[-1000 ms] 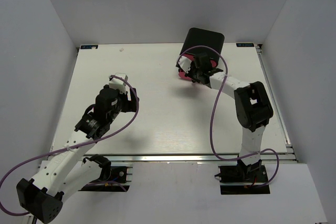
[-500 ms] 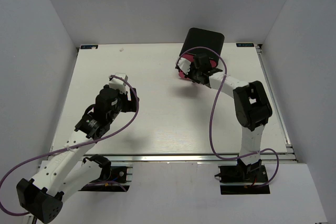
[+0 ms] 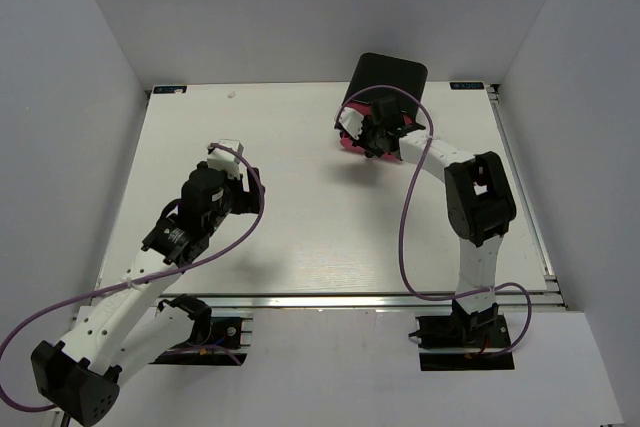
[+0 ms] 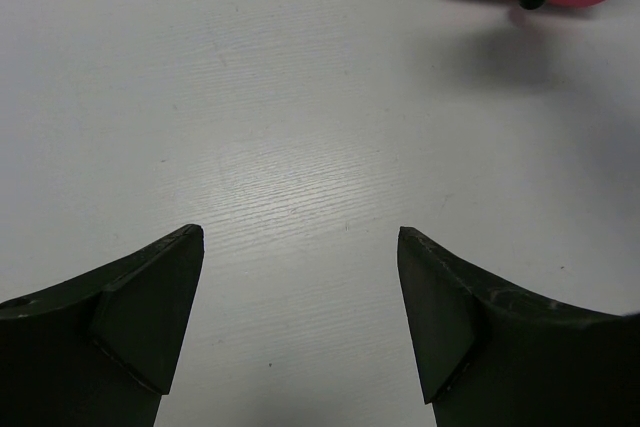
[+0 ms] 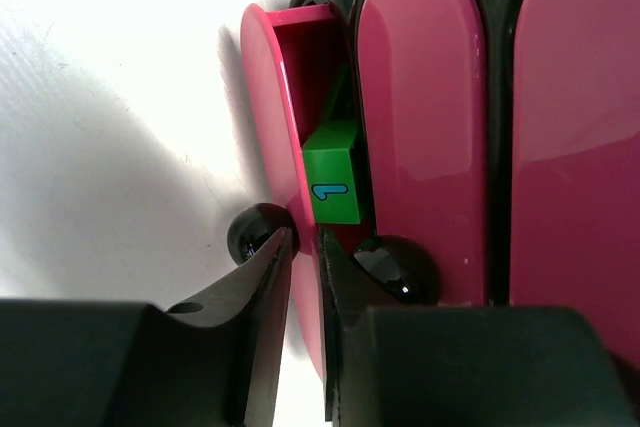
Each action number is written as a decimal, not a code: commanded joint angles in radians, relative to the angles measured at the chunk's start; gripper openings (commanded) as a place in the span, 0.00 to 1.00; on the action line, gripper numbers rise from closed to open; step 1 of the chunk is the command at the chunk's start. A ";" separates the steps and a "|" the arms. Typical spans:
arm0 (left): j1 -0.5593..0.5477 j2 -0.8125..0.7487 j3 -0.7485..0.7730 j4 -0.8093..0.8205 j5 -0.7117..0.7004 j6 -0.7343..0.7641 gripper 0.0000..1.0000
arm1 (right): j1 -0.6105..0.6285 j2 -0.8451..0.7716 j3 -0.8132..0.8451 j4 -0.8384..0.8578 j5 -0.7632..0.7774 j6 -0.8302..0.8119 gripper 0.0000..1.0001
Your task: Sort the legos into containers by color
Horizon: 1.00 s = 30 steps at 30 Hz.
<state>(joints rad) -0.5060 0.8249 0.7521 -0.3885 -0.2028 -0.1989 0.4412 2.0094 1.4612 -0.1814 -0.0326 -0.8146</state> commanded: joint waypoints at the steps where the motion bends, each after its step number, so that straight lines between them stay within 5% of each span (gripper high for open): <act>1: -0.003 -0.026 0.003 0.004 -0.017 0.007 0.88 | -0.002 0.029 0.028 -0.111 -0.076 0.005 0.22; 18: -0.003 -0.029 0.003 0.005 -0.015 0.009 0.88 | 0.001 0.002 0.057 -0.312 -0.233 -0.024 0.22; 24: -0.003 -0.029 0.003 0.008 -0.014 0.007 0.88 | -0.004 -0.080 0.031 -0.186 -0.224 0.072 0.38; 30: -0.003 -0.030 0.003 0.007 -0.014 0.009 0.88 | -0.004 -0.133 0.062 -0.107 -0.159 0.173 0.39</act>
<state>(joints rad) -0.5060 0.8158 0.7521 -0.3885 -0.2031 -0.1986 0.4389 1.9488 1.4902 -0.3626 -0.2131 -0.7082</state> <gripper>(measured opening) 0.876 0.394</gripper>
